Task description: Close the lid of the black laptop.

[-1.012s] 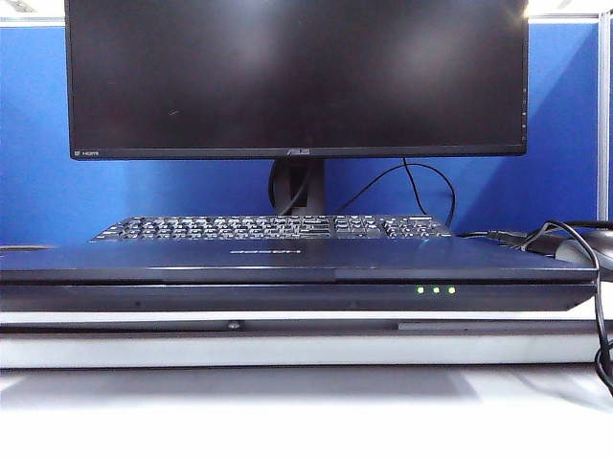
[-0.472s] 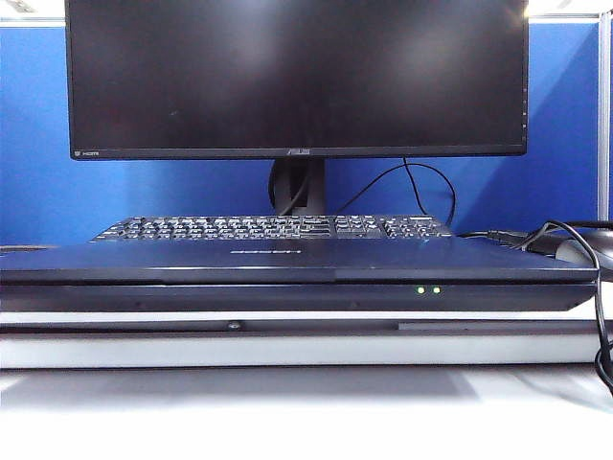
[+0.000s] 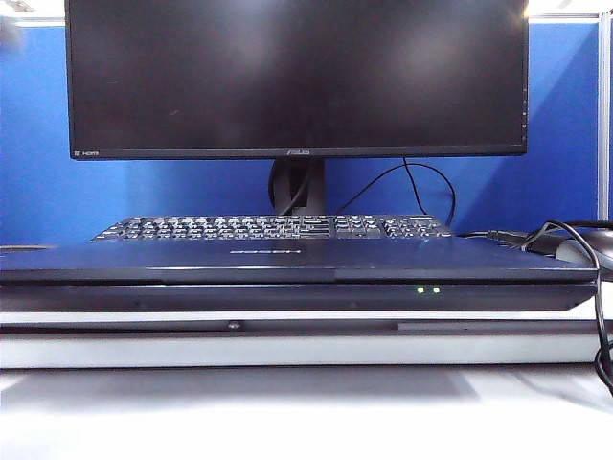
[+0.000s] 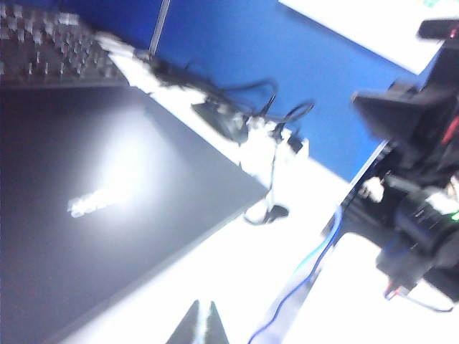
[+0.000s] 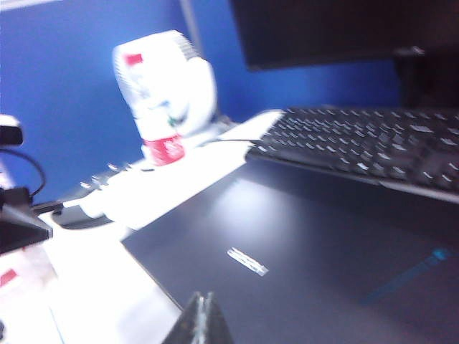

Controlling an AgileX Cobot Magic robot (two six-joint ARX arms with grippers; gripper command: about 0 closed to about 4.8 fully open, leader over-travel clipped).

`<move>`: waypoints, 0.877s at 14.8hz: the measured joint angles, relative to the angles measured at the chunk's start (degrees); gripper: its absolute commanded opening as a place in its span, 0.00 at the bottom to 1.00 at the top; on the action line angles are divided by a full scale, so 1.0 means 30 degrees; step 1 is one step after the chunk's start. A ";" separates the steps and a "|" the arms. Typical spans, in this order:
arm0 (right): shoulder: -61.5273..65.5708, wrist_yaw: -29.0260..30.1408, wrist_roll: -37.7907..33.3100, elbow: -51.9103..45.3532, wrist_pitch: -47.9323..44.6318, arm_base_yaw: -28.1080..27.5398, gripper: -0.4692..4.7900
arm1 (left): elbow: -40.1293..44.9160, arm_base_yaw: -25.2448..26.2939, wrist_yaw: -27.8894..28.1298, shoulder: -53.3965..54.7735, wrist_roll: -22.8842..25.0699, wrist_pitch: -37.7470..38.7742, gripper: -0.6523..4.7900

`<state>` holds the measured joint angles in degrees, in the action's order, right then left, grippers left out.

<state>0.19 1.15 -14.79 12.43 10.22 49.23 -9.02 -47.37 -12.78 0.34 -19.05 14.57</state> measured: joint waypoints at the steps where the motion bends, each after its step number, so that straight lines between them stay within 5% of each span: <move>1: 0.0000 -0.0007 -0.0007 0.0000 0.0219 0.0000 0.08 | 0.0430 0.0000 -0.0022 0.0000 -0.0029 -0.0146 0.11; 7: 0.0000 0.0007 -0.0007 0.0007 0.0430 0.0000 0.08 | 0.1865 0.0007 0.0044 0.0000 -0.0102 -0.2331 0.11; 13: 0.0000 0.0007 -0.0007 0.0007 0.0430 0.0000 0.08 | 0.2055 0.0007 0.1625 0.0000 -0.0262 -0.1515 0.11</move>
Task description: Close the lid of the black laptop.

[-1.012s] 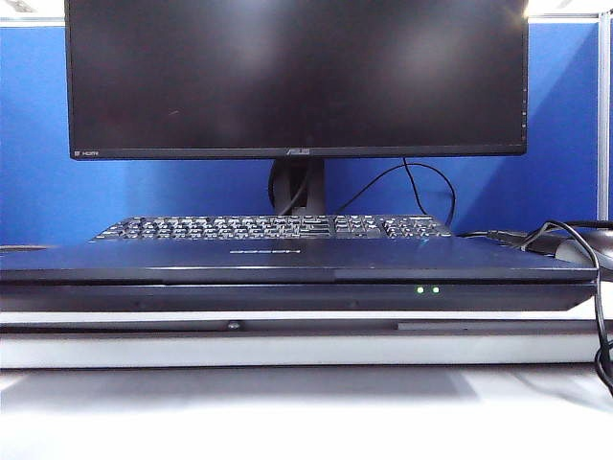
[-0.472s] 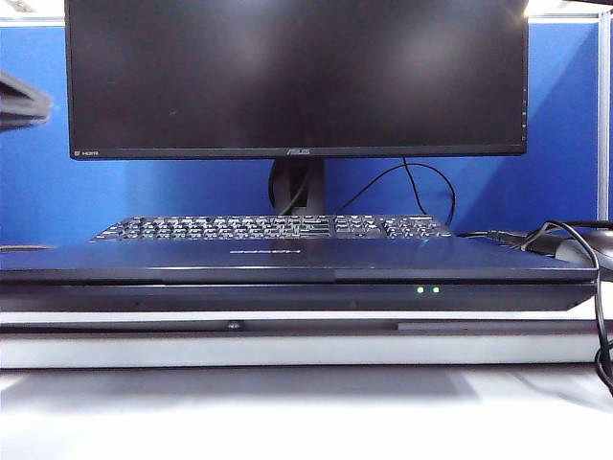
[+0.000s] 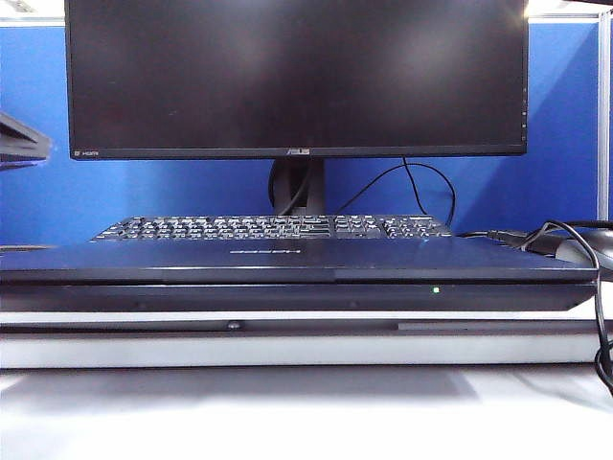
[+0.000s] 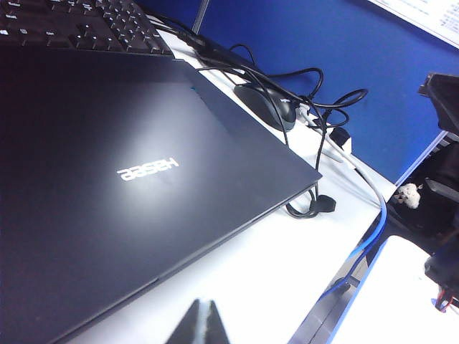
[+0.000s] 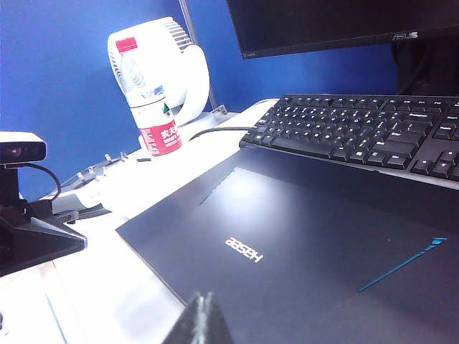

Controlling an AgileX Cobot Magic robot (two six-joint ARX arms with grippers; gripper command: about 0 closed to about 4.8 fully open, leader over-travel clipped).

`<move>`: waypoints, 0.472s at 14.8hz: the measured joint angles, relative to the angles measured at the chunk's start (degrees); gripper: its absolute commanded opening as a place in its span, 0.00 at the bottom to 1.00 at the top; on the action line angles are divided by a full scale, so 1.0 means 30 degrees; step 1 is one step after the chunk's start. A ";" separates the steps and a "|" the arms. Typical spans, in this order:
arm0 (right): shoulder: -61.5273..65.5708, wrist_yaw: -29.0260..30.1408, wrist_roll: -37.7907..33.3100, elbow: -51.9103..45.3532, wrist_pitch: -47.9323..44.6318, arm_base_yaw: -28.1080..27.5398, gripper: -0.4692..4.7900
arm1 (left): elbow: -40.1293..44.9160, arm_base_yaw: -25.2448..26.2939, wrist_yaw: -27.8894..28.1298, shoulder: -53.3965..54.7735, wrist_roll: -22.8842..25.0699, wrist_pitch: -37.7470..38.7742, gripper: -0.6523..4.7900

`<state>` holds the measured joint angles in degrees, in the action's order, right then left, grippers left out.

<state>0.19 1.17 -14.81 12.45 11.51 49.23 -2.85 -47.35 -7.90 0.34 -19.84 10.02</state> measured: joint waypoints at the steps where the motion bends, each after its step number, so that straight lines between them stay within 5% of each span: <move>1: 0.0000 0.0000 0.0000 0.0000 0.0000 0.0000 0.08 | 0.0000 0.0000 0.0000 0.0000 0.0000 0.0007 0.11; 5: 0.0000 0.0000 0.0000 0.0000 0.0000 0.0000 0.08 | 0.0000 0.0000 0.0000 0.0000 -0.0007 0.0015 0.11; 7: 0.0000 0.0007 0.0000 0.0000 0.0000 0.0000 0.08 | 0.0000 -0.0007 0.0998 0.0000 0.1399 -0.0095 0.11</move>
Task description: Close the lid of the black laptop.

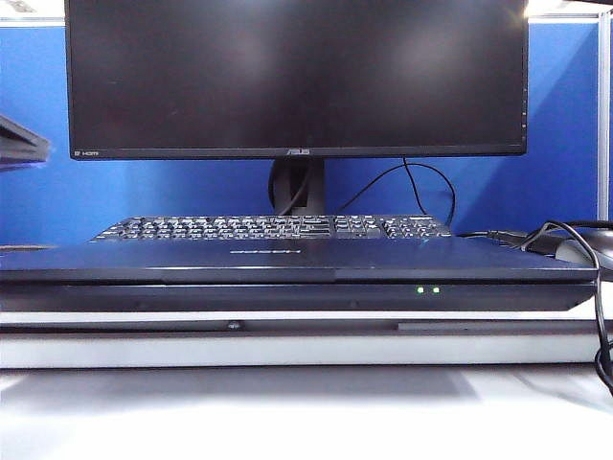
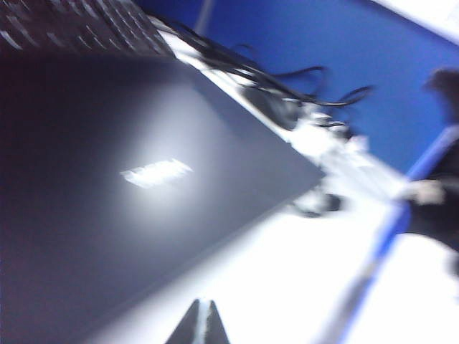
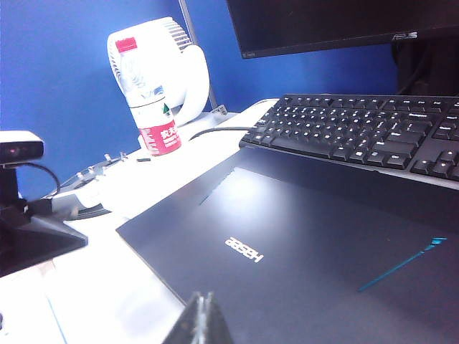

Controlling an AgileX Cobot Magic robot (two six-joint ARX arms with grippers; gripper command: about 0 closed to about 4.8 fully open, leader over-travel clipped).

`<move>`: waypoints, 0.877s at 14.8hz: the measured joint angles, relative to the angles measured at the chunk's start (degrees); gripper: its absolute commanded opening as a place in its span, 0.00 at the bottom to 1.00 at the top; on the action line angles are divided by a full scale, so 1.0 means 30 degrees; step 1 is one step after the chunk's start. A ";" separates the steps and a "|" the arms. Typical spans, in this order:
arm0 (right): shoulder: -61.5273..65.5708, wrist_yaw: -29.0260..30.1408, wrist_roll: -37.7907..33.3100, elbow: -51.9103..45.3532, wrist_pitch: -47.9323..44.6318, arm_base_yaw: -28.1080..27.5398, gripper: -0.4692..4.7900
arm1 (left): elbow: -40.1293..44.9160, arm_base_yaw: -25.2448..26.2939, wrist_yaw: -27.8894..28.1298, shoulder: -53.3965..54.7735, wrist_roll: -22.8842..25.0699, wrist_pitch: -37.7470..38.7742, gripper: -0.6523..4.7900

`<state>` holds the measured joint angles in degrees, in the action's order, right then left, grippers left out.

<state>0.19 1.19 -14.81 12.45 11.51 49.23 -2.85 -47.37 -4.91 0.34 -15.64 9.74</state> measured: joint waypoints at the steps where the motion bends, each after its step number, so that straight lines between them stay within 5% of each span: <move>1: 0.0000 -0.0007 0.0000 -0.0007 0.0000 0.0000 0.08 | 0.0000 0.0102 0.1705 0.0000 0.0984 -0.0648 0.11; 3: 0.0000 -0.0007 0.0000 0.0000 0.0007 0.0000 0.08 | -0.0007 0.2535 0.4313 0.0000 0.3286 -0.3315 0.11; 5: 0.0000 0.0000 0.0000 0.0000 0.0000 0.0000 0.08 | 0.0452 0.5413 0.4648 -0.0007 0.4932 -0.4138 0.11; 9: 0.0000 0.0022 0.0000 0.0000 0.0007 0.0000 0.08 | 0.0816 1.0469 0.1902 -0.0007 0.4911 -0.4167 0.11; 13: 0.0000 0.0022 0.0000 0.0000 0.0000 0.0000 0.08 | 0.0816 1.5773 0.1384 -0.0007 0.4903 -0.4167 0.11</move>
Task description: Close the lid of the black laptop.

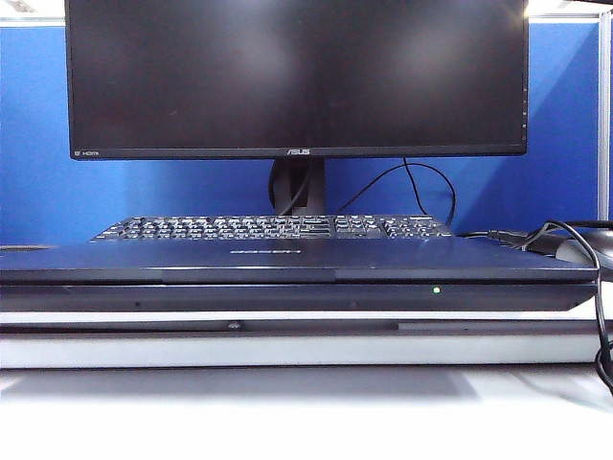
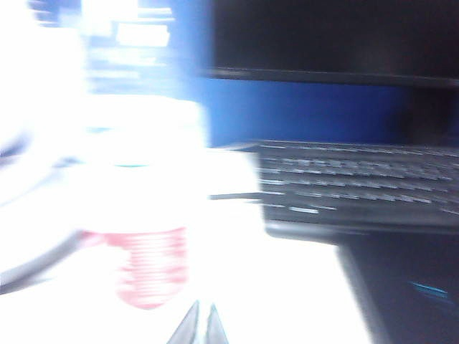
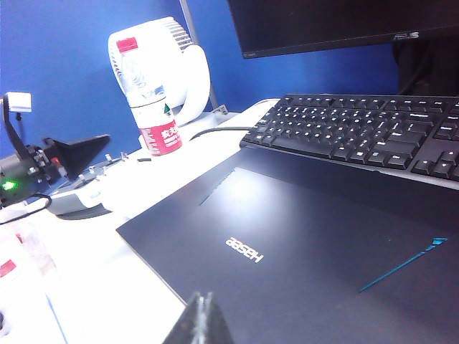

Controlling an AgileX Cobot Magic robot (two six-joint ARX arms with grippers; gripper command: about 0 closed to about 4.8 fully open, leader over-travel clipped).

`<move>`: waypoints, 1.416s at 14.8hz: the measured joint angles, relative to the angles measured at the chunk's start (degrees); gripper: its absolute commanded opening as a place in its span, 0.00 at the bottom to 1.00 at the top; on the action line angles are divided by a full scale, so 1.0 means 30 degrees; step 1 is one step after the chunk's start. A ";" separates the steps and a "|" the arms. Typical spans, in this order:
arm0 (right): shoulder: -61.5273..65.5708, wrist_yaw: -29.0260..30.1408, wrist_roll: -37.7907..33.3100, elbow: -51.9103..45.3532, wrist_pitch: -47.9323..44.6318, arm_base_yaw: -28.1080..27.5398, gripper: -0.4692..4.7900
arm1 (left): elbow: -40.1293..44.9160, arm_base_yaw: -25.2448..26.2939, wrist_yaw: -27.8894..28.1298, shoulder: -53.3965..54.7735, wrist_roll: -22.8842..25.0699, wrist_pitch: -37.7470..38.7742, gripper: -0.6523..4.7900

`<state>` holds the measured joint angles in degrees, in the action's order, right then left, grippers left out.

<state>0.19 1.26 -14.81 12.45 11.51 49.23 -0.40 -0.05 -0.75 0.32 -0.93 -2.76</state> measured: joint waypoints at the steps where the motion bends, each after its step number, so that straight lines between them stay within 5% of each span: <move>1: 0.0000 0.0000 0.0000 0.0000 0.0000 0.0000 0.08 | 0.0000 0.0831 -0.0219 0.0000 0.0000 -0.0007 0.11; 10: 0.0000 0.0000 0.0000 0.0000 0.0000 0.0000 0.08 | 0.0000 0.1596 -0.0576 0.0000 -0.0277 0.0000 0.11; 14: 0.0000 0.0000 0.0000 0.0000 0.0000 0.0000 0.08 | 0.0000 0.0153 -0.0590 0.0000 -0.0401 0.0007 0.11; 21: 0.0000 0.0000 0.0000 0.0000 0.0000 0.0000 0.08 | 0.0000 0.0102 -0.0583 0.0000 -0.0401 0.0007 0.11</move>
<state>0.19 1.26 -14.81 12.45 11.51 49.23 -0.40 0.25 -2.50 0.32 -2.13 -2.74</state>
